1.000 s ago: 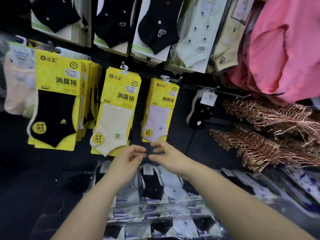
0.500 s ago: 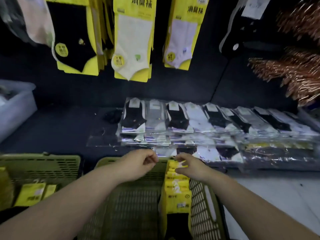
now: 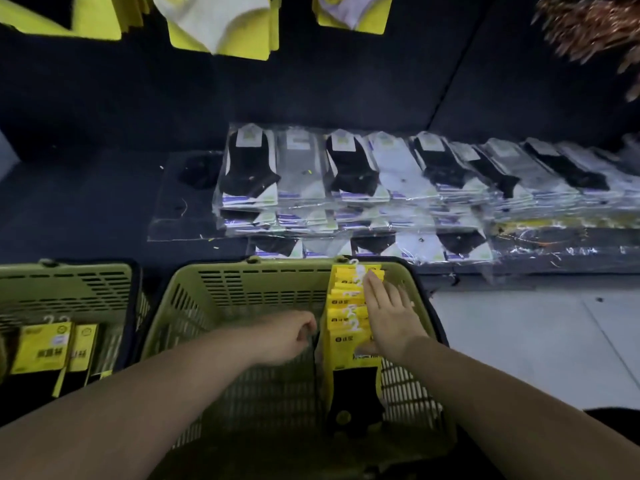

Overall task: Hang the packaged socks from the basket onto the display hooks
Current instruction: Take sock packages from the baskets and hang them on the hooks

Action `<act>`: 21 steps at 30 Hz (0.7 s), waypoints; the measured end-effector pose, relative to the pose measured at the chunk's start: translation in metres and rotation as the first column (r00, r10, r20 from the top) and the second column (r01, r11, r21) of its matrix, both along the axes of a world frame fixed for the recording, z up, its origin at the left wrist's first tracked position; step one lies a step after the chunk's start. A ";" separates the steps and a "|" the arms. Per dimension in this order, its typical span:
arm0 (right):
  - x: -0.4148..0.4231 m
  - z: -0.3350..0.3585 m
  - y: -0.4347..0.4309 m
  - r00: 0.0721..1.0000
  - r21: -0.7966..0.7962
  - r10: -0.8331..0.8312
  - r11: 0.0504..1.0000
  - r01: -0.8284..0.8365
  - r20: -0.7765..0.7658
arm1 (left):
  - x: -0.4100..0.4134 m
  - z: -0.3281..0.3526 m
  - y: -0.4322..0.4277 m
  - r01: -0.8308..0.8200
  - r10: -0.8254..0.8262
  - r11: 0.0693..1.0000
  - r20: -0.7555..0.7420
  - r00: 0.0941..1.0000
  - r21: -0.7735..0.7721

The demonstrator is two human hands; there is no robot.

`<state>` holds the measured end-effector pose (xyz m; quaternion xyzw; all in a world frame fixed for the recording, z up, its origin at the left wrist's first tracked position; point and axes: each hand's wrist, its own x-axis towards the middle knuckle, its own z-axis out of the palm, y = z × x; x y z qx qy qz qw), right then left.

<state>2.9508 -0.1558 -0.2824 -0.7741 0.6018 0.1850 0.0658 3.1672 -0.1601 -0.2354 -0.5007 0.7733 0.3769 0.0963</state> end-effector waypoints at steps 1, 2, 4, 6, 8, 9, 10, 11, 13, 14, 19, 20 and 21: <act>0.003 -0.005 0.007 1.000 -0.012 0.011 1.000 -0.011 0.010 | -0.001 0.000 -0.001 -0.002 0.002 1.000 -0.003 1.000 0.010; 0.007 -0.008 0.013 0.999 -0.012 0.033 0.999 -0.033 0.016 | -0.002 0.000 -0.002 -0.009 0.009 1.000 -0.010 1.000 0.019; 0.011 -0.013 0.021 0.997 0.020 0.066 0.998 -0.067 0.031 | -0.002 0.000 -0.006 -0.025 0.026 0.999 -0.023 0.999 0.035; 0.013 -0.013 0.023 0.996 0.039 0.067 0.997 -0.069 0.056 | -0.002 0.001 -0.007 -0.031 0.032 0.998 -0.021 0.999 0.054; 0.012 -0.010 0.021 0.994 0.023 0.045 0.999 -0.048 0.102 | -0.001 0.001 -0.007 -0.027 0.028 0.997 -0.011 1.000 0.067; 0.010 -0.009 0.019 0.991 0.019 0.023 0.999 -0.026 0.129 | -0.001 0.001 -0.007 -0.022 0.022 0.998 -0.003 1.000 0.066; 0.009 -0.007 0.017 0.990 0.017 0.010 1.000 -0.013 0.144 | -0.001 0.001 -0.006 -0.017 0.016 0.998 0.006 1.000 0.064; 0.008 -0.005 0.015 0.990 0.014 0.011 1.000 -0.013 0.140 | -0.001 0.001 -0.005 -0.012 0.011 0.998 0.015 1.000 0.063; 0.006 -0.003 0.009 0.990 0.013 0.013 1.000 -0.015 0.139 | 0.000 0.002 -0.004 -0.005 0.004 0.998 0.020 1.000 0.062; 0.005 -0.003 0.006 0.986 0.026 -0.006 1.000 0.002 0.166 | 0.000 0.002 -0.003 -0.005 0.003 0.998 0.020 1.000 0.061; 0.004 0.001 -0.003 0.985 0.067 -0.047 0.997 0.036 0.164 | 0.002 0.006 0.000 -0.027 0.027 0.997 0.010 1.000 0.065; 0.004 0.001 -0.003 0.988 0.067 -0.045 0.997 0.035 0.150 | 0.003 0.006 0.000 -0.030 0.030 0.997 0.009 1.000 0.066; 0.005 0.001 -0.003 0.988 0.071 -0.040 0.997 0.030 0.151 | 0.003 0.007 0.001 -0.033 0.032 0.997 0.008 0.999 0.067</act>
